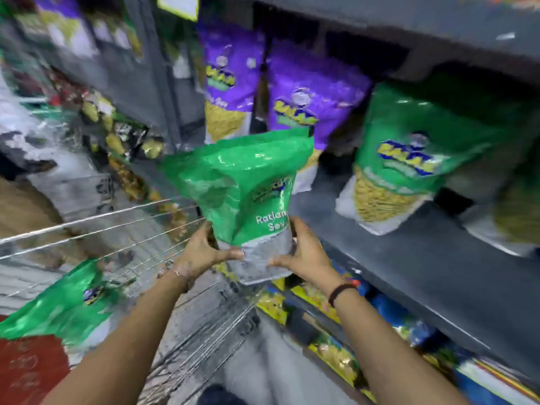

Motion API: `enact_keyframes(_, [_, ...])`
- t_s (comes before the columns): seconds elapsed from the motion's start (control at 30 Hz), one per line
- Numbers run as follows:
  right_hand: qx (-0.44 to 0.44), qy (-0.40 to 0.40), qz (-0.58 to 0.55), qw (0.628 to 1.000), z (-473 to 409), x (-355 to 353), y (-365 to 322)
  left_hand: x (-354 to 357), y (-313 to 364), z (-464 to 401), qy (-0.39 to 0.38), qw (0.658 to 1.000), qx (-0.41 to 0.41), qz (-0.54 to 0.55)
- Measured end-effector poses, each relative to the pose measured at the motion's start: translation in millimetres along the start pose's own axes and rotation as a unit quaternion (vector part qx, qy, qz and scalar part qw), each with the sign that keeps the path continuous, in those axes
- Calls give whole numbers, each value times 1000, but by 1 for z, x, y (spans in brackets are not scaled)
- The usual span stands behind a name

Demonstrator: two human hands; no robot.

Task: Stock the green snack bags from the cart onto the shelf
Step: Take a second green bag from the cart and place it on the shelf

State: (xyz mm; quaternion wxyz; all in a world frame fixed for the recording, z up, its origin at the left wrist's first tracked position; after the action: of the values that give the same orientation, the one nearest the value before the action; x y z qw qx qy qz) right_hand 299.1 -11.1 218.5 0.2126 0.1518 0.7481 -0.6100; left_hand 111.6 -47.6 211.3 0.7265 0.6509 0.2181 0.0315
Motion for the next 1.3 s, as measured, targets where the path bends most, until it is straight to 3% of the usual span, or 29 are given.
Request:
enact_keyframes(0.27, [70,224,2,972,92,-219,61,195,117,69,-156,965,201,-63])
enact_keyframes(0.43, [112,323,-8,940,117,-302,99,307,164,91,-276,933,231,-26])
enact_keyframes(0.57, [141,343,-40,928,104,-325,134,370,169,87,-336,917,212,-28])
enact_keyframes(0.73, [146,323,-21,935,82,-333,166,391,145,56,-295,941,164,-5])
enact_keyframes(0.9, [155,295,-49,941,79,-330,176,378,113,70,-145,976,159,27])
enact_keyframes(1.1, [155,419,53,893,106,-314,168,386,119,59,-161,973,149,73])
enact_keyframes(1.2, [157,421,41,893,112,-314,169,380,121,71,-162,968,175,83])
enact_keyframes(1.3, [131,359,10,924,100,-306,162,387,123,89,-225,949,205,81])
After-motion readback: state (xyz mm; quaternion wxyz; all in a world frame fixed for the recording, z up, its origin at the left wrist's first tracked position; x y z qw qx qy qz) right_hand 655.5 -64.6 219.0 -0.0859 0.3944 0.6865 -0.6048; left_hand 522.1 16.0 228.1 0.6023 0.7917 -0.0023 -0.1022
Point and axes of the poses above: each hand's wrist, its own z-axis away from the middle knuckle, its own x-axis out of the palm, y = z × x, the point moved 8 cm from there along -z, towards the middle knuckle, and after that the axes turned 13 degrees about y, right-handed, at the moved point
